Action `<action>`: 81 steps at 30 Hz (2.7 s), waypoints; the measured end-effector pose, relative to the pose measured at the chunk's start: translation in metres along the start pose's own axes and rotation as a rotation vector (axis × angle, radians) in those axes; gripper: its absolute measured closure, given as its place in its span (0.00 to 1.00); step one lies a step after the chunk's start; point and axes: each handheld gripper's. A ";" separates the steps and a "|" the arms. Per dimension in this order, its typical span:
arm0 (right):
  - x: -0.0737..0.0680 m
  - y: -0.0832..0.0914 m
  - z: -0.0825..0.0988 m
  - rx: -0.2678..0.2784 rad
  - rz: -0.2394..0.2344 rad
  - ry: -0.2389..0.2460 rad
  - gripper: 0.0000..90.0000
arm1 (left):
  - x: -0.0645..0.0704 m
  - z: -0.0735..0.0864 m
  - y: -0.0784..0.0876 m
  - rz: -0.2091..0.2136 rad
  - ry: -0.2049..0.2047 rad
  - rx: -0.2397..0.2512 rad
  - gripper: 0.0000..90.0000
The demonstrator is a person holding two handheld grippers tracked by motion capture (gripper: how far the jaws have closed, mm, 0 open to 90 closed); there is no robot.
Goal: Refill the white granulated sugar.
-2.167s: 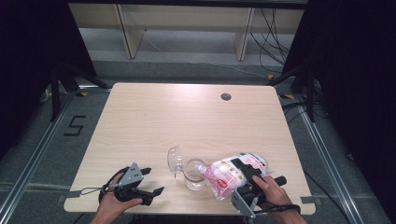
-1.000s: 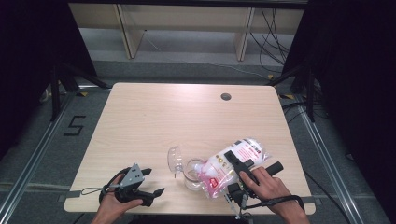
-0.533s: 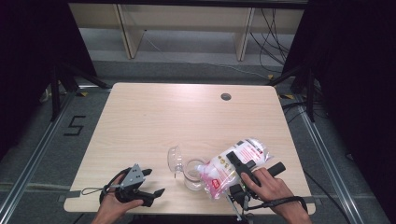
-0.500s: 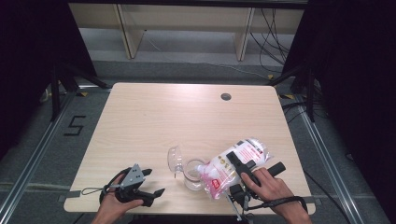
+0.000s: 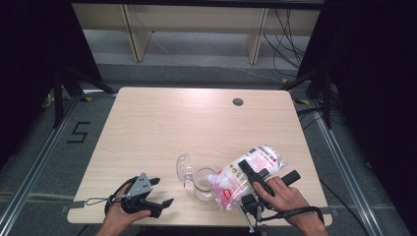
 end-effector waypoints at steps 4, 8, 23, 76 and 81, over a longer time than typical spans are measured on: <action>0.000 0.001 0.002 -0.008 0.007 -0.003 0.58 | 0.000 0.000 0.000 -0.006 -0.009 -0.004 0.17; 0.005 0.002 0.004 -0.016 0.000 0.064 0.58 | 0.000 0.000 0.000 -0.004 -0.004 -0.003 0.17; 0.008 0.002 0.008 -0.017 0.000 0.108 0.59 | 0.001 0.000 -0.001 -0.006 -0.009 -0.005 0.17; 0.018 0.003 0.009 0.009 0.010 0.099 0.60 | 0.001 0.000 -0.002 -0.003 -0.006 0.001 0.17; 0.021 0.003 0.009 -0.006 -0.003 0.152 0.60 | 0.001 0.000 -0.001 -0.009 -0.001 0.003 0.17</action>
Point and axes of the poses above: each handheld gripper's, and its own axes: y roughly backward along the jaws, z roughly out of its underside, x roughly to its right, and after that the axes turned 12 degrees about -y, right-handed
